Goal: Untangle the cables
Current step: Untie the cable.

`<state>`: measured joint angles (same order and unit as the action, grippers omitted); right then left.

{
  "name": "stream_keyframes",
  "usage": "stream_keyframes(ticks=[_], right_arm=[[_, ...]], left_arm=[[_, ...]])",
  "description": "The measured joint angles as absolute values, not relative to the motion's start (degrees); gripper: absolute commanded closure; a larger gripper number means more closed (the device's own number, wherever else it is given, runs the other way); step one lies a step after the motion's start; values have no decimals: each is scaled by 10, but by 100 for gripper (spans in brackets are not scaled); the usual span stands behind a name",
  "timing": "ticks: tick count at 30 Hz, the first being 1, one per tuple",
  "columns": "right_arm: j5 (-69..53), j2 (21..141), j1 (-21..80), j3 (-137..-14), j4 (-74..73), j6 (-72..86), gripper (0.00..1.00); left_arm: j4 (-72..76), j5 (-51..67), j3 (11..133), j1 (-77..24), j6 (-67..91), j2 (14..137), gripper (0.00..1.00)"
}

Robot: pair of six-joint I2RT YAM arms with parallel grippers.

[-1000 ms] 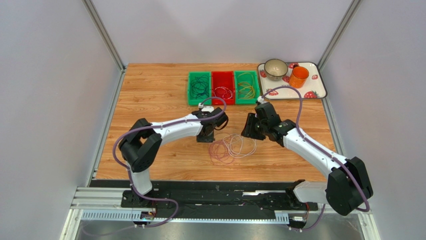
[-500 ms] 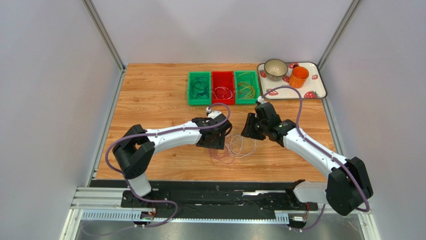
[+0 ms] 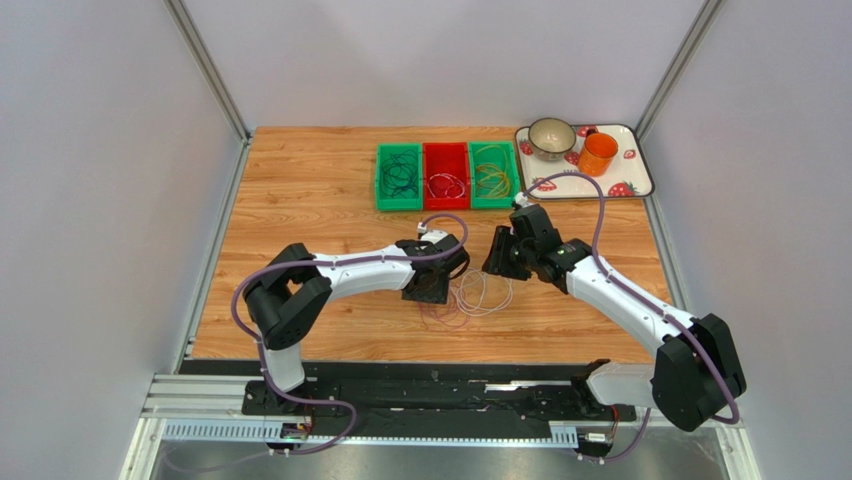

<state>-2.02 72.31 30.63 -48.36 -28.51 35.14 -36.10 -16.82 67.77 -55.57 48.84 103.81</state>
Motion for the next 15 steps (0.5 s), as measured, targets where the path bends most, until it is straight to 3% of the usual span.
stream_keyframes(ticks=[2,7,10,13,15], right_arm=[[-20,723,306,-484,-285,351,57],[-20,723,306,-484,-285,351,57],[-20,723,306,-484,-285,351,57],[-20,723,306,-484,-285,351,57],[-20,723,306,-484,-286,351,57]], left_arm=[[-361,-168,678,-557,493,1044,46],[-360,-174,677,-563,503,1056,46],[-358,-180,676,-566,510,1056,53],[-352,-188,674,-569,514,1056,75],[-349,-196,672,-570,516,1056,95]])
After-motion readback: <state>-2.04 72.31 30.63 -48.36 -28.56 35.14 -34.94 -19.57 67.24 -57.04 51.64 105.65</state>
